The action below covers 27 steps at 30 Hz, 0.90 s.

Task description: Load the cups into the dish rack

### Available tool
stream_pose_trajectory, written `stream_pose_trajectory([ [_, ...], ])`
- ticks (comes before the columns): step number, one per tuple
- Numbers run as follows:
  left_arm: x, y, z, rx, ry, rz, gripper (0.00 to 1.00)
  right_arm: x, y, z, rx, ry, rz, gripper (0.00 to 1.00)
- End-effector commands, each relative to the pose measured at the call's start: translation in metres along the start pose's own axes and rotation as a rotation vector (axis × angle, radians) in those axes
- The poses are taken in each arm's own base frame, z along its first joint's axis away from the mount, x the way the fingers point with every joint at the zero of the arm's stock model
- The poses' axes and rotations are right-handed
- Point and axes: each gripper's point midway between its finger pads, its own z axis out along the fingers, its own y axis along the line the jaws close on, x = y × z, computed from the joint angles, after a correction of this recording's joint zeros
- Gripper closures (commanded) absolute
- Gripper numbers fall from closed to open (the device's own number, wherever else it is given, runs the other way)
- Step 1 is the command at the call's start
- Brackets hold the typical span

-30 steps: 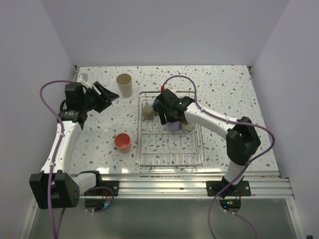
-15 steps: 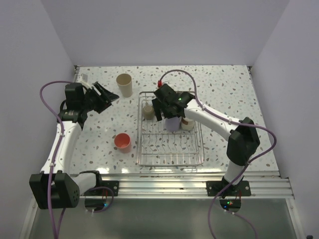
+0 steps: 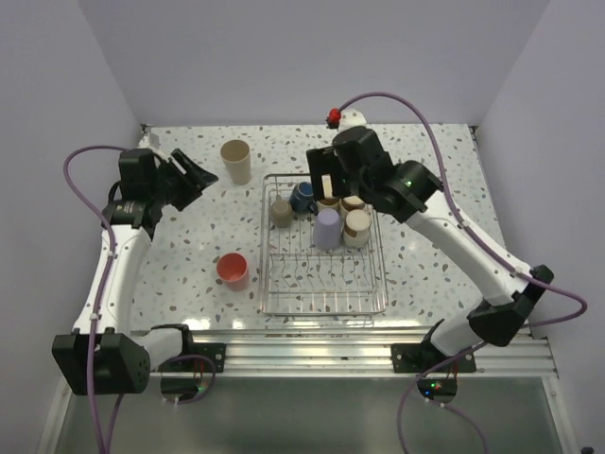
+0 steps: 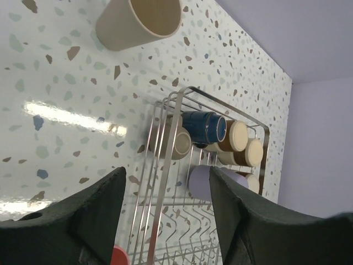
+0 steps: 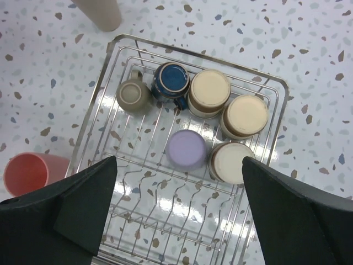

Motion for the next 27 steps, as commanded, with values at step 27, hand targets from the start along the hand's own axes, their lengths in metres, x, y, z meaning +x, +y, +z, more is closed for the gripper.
stream_pose_trajectory([
  [27,-0.082,0.025,0.191,-0.158,0.094,0.306,0.35,0.029,-0.027,-0.022,0.068,0.088,0.043,0.02],
])
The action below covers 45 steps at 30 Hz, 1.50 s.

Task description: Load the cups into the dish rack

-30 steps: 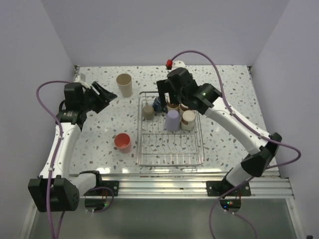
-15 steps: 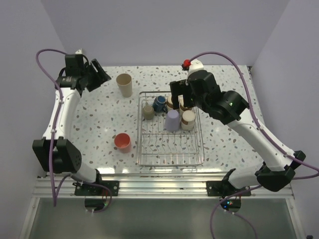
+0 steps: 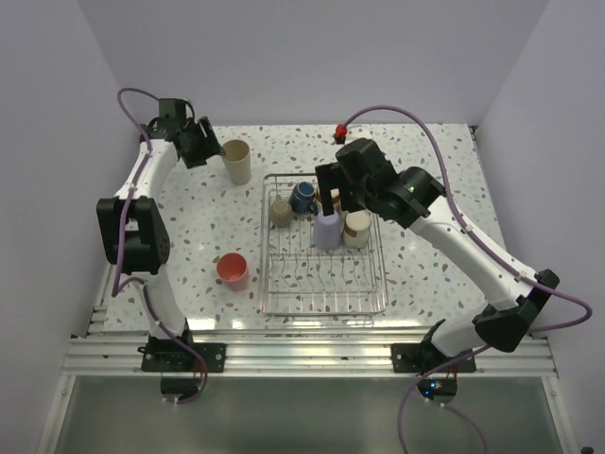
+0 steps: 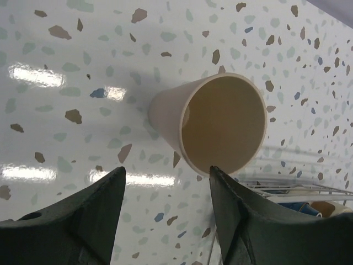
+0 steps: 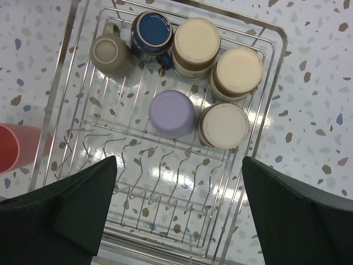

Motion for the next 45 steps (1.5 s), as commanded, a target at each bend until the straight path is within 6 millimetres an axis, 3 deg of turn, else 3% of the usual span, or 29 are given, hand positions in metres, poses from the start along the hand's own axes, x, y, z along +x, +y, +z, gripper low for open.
stream_pose_trajectory([
  [1,-0.023,-0.025,0.013,0.092,-0.075,0.063,0.34,-0.002,-0.005,0.002,0.046,0.006,0.050,0.01],
  [6,-0.011,-0.012,0.048,0.060,-0.027,0.058,0.36,0.001,0.005,0.019,0.046,0.038,0.079,0.01],
  [9,-0.012,-0.010,0.059,0.053,-0.023,0.055,0.43,-0.004,0.010,0.025,0.042,0.032,0.089,0.01],
  [12,-0.011,-0.020,0.066,0.066,-0.021,0.061,0.62,-0.008,0.011,0.023,0.032,0.018,0.088,0.01],
  [15,-0.018,-0.025,0.070,0.060,-0.033,0.050,0.97,-0.008,0.005,0.015,0.030,-0.003,0.064,0.01],
  [17,-0.038,-0.034,0.061,0.061,-0.069,0.028,1.00,-0.010,0.000,0.007,0.022,-0.025,0.044,0.01],
  [20,-0.060,-0.052,0.031,0.093,-0.118,0.003,1.00,-0.013,-0.004,-0.007,-0.009,-0.072,0.050,0.01],
  [21,-0.072,-0.064,0.007,0.126,-0.162,0.003,1.00,-0.012,-0.004,-0.014,-0.033,-0.085,0.060,0.01],
  [22,-0.076,-0.074,-0.016,0.161,-0.182,-0.007,1.00,-0.016,0.004,-0.016,-0.092,-0.105,0.078,0.01],
  [23,-0.068,-0.072,-0.012,0.168,-0.156,-0.022,1.00,-0.019,0.002,-0.015,-0.093,-0.123,0.096,0.01],
  [24,-0.072,-0.083,-0.039,0.205,-0.180,-0.022,1.00,-0.018,0.015,-0.017,-0.183,-0.115,0.109,0.01],
  [25,-0.059,-0.082,-0.041,0.220,-0.153,-0.036,1.00,-0.013,0.023,-0.017,-0.246,-0.102,0.134,0.01],
  [26,-0.051,-0.090,-0.052,0.277,-0.134,-0.057,1.00,-0.023,0.033,-0.018,-0.322,-0.135,0.167,0.01],
  [27,-0.057,-0.103,-0.084,0.335,-0.187,-0.048,1.00,-0.024,0.030,-0.011,-0.354,-0.125,0.212,0.01],
  [28,-0.036,-0.099,-0.083,0.344,-0.141,-0.069,1.00,-0.032,0.054,-0.019,-0.524,-0.113,0.268,0.02],
  [29,-0.031,-0.102,-0.094,0.367,-0.140,-0.094,1.00,-0.038,0.060,-0.023,-0.592,-0.115,0.302,0.01],
  [30,-0.034,-0.111,-0.123,0.413,-0.187,-0.085,1.00,-0.040,0.060,-0.020,-0.641,-0.109,0.336,0.01],
  [32,-0.014,-0.113,-0.137,0.463,-0.155,-0.117,1.00,-0.059,0.080,-0.035,-0.810,-0.139,0.372,0.01],
  [33,-0.019,-0.124,-0.165,0.532,-0.217,-0.105,1.00,-0.064,0.084,-0.035,-0.852,-0.142,0.384,0.01],
  [34,-0.001,-0.123,-0.164,0.572,-0.173,-0.123,1.00,-0.079,0.092,-0.043,-0.917,-0.174,0.417,0.01],
  [35,0.004,-0.129,-0.174,0.622,-0.161,-0.173,1.00,-0.080,0.100,-0.041,-0.980,-0.146,0.426,0.01],
  [36,-0.002,-0.140,-0.200,0.711,-0.220,-0.160,1.00,-0.085,0.104,-0.042,-1.016,-0.151,0.443,0.01],
  [37,0.012,-0.136,-0.195,0.729,-0.183,-0.195,1.00,-0.086,0.109,-0.042,-1.054,-0.120,0.508,0.01],
  [38,0.018,-0.142,-0.204,0.776,-0.150,-0.233,1.00,-0.102,0.114,-0.050,-1.125,-0.186,0.511,0.01],
  [39,0.018,-0.145,-0.215,0.811,-0.166,-0.232,1.00,-0.101,0.117,-0.039,-1.139,-0.174,0.543,0.01],
  [40,0.020,-0.147,-0.218,0.838,-0.172,-0.235,1.00,-0.113,0.119,-0.043,-1.184,-0.204,0.581,0.01],
  [42,0.020,-0.154,-0.235,0.899,-0.178,-0.240,1.00,-0.121,0.123,-0.034,-1.208,-0.208,0.626,0.01],
  [45,0.019,-0.162,-0.253,0.973,-0.188,-0.244,1.00,-0.136,0.125,-0.034,-1.249,-0.228,0.664,0.01],
])
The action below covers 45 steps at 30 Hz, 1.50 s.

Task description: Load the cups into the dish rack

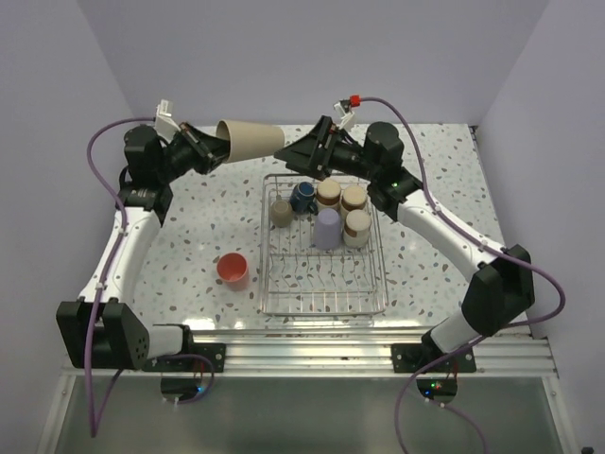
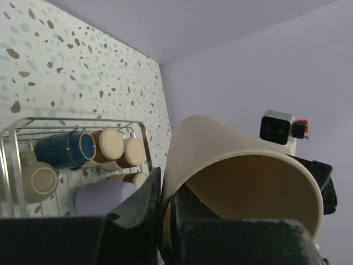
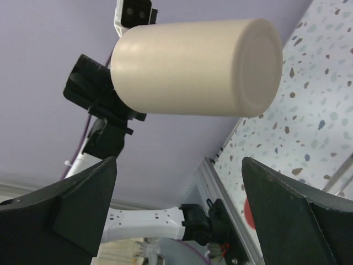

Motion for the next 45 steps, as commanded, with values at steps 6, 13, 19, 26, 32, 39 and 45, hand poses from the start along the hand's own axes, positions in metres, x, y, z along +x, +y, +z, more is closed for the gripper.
stream_pose_trajectory([
  [6,-0.003,-0.066,-0.024,0.282,-0.031,-0.029,1.00,-0.030,0.058,0.010,-0.213,-0.052,0.012,0.02],
  [13,0.003,-0.063,-0.026,0.284,-0.019,-0.047,1.00,-0.040,0.057,0.017,-0.228,-0.086,0.038,0.01],
  [19,0.008,-0.062,-0.029,0.305,-0.020,-0.062,1.00,-0.035,0.057,0.023,-0.250,-0.076,0.063,0.05],
  [26,0.013,-0.058,-0.027,0.293,-0.004,-0.063,1.00,-0.020,0.059,0.032,-0.263,-0.040,0.069,0.16],
  [32,0.017,-0.056,-0.028,0.284,0.014,-0.067,1.00,-0.023,0.060,0.034,-0.262,-0.061,0.072,0.15],
  [39,0.020,-0.054,-0.029,0.279,0.025,-0.072,1.00,-0.027,0.063,0.035,-0.267,-0.079,0.078,0.08],
  [45,0.021,-0.056,-0.031,0.281,0.028,-0.068,1.00,-0.030,0.062,0.036,-0.271,-0.090,0.081,0.10],
])
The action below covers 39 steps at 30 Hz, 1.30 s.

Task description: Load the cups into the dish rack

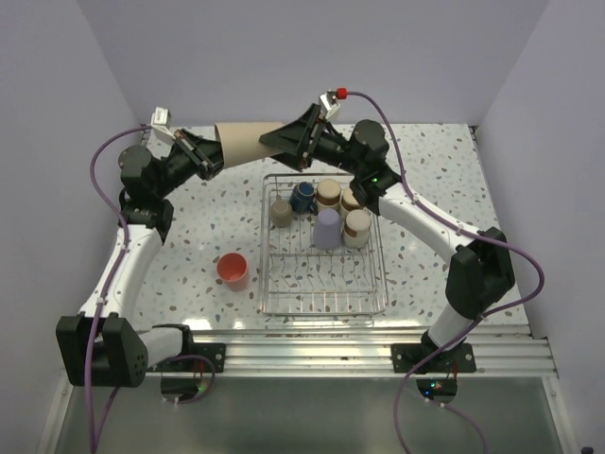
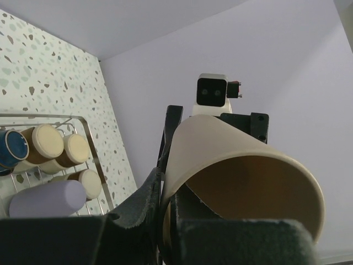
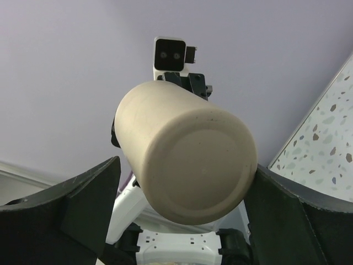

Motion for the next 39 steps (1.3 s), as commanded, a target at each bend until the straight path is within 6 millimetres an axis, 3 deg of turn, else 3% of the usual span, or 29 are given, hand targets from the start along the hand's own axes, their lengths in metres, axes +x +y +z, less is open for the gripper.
stream_pose_trajectory([
  [1,0.007,-0.016,-0.006,0.043,0.023,0.033,1.00,-0.013,0.034,0.004,-0.097,-0.045,-0.051,0.14],
  [4,0.008,-0.014,-0.006,0.030,0.025,0.037,1.00,-0.013,0.037,0.004,-0.110,-0.044,-0.047,0.26],
  [10,0.009,-0.005,-0.006,-0.004,0.033,0.045,0.98,-0.010,0.038,0.002,-0.114,-0.042,-0.046,0.69],
  [15,0.011,0.012,-0.010,-0.123,0.053,0.101,0.70,-0.007,0.033,-0.002,-0.075,-0.037,-0.063,1.00],
  [17,0.010,0.020,-0.014,-0.205,0.048,0.101,0.60,-0.007,0.034,-0.005,-0.062,-0.038,-0.077,1.00],
  [20,0.009,0.031,-0.021,-0.287,0.047,0.137,0.54,-0.006,0.034,-0.010,-0.035,-0.038,-0.102,1.00],
  [23,0.008,0.045,-0.030,-0.365,0.046,0.147,0.51,-0.005,0.035,-0.016,-0.006,-0.036,-0.134,1.00],
  [25,0.008,0.056,-0.039,-0.439,0.036,0.167,0.51,-0.004,0.023,-0.020,0.063,-0.026,-0.159,1.00],
  [26,0.004,0.053,-0.042,-0.460,0.023,0.194,0.51,-0.010,0.027,-0.022,0.088,-0.043,-0.252,1.00],
  [27,0.001,0.056,-0.047,-0.490,0.021,0.240,0.51,-0.005,0.008,-0.029,0.194,-0.012,-0.250,1.00],
  [29,-0.006,0.060,-0.060,-0.586,-0.015,0.279,0.50,-0.006,0.009,-0.035,0.269,-0.005,-0.323,1.00],
  [30,-0.009,0.062,-0.066,-0.618,-0.022,0.318,0.50,-0.001,-0.006,-0.044,0.348,0.032,-0.363,1.00],
  [32,-0.015,0.066,-0.081,-0.699,-0.065,0.353,0.50,-0.005,-0.008,-0.054,0.415,0.026,-0.452,1.00],
  [33,-0.020,0.069,-0.088,-0.735,-0.089,0.376,0.50,0.003,-0.018,-0.062,0.475,0.055,-0.454,1.00],
  [35,-0.017,0.069,-0.098,-0.760,-0.105,0.391,0.50,0.003,-0.029,-0.073,0.563,0.061,-0.532,1.00],
  [39,-0.011,0.075,-0.110,-0.790,-0.118,0.410,0.51,0.030,-0.071,-0.093,0.745,0.181,-0.571,1.00],
])
